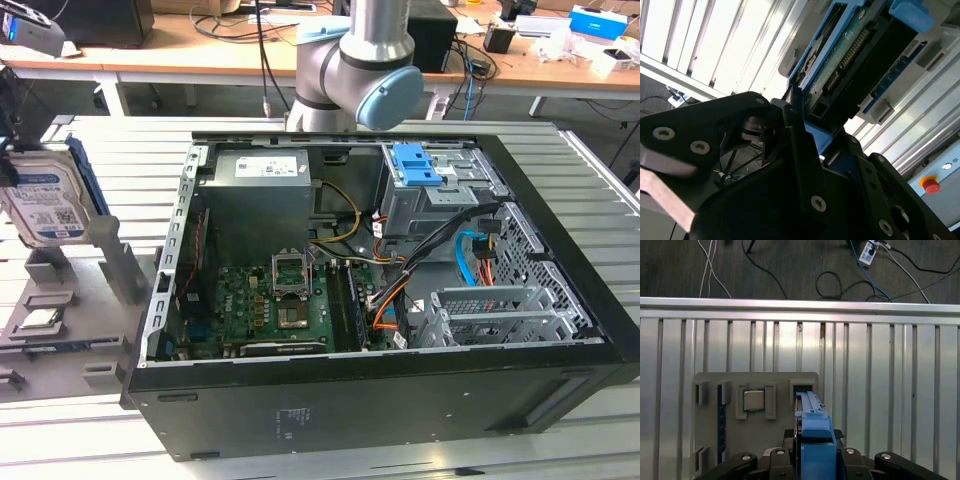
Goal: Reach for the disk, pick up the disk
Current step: 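Pick up the disk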
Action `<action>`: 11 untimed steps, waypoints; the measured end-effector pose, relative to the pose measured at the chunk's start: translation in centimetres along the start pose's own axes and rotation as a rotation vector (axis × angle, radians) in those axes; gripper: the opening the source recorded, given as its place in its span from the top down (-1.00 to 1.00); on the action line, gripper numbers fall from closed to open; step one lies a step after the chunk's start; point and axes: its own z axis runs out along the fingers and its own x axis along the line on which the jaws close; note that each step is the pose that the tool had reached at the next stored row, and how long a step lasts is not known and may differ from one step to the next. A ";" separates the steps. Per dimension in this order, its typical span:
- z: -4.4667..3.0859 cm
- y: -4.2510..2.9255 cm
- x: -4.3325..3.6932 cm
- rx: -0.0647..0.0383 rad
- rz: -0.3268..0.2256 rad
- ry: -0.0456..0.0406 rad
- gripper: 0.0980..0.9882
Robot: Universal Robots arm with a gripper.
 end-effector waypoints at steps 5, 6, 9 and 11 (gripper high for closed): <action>-1.56 0.00 -0.06 0.000 0.000 0.0001 0.40; -1.70 -0.01 -0.06 0.000 0.000 0.0001 0.40; -2.17 -0.02 -0.07 0.000 0.000 0.0001 0.40; -2.61 -0.02 -0.09 0.000 0.000 0.0002 0.40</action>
